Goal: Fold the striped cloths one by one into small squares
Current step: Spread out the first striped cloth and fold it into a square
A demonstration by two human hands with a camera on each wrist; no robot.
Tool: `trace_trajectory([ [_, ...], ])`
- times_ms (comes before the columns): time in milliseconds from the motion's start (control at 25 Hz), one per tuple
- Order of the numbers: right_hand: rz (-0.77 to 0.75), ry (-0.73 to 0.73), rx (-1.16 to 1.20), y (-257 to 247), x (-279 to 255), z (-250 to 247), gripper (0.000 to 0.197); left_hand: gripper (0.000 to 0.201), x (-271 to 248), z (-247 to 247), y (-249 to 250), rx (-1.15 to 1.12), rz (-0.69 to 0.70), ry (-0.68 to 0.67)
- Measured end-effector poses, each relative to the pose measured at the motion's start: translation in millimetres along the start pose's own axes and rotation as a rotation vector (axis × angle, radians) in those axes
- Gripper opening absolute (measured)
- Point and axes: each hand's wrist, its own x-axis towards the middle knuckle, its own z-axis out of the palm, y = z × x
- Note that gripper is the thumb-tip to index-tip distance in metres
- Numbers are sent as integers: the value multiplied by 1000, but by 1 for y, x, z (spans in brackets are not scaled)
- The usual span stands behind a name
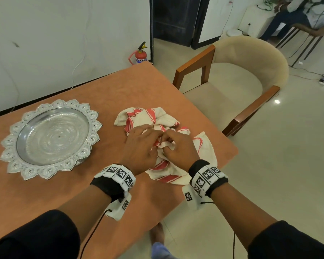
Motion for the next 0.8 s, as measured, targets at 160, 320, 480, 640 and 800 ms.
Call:
trace_trajectory([
  [160,-54,51,53,-19,9,-26,13,16,-5,-21,-16,-11,42,46],
  [320,-64,-40,-68,-19,15,-40,18,20,-10,-50,-17,-212,-33,143],
  [480,-51,-226,-232,-15,18,-48,28,20,-14,-92,5,-468,-89,335],
  [640,18,-317,-347,-11,26,-55,34,26,-22,-122,0,-645,-254,457],
  [800,-14,-359,-302,-31,41,-65,48,23,-44,-134,-9,-576,-276,458],
])
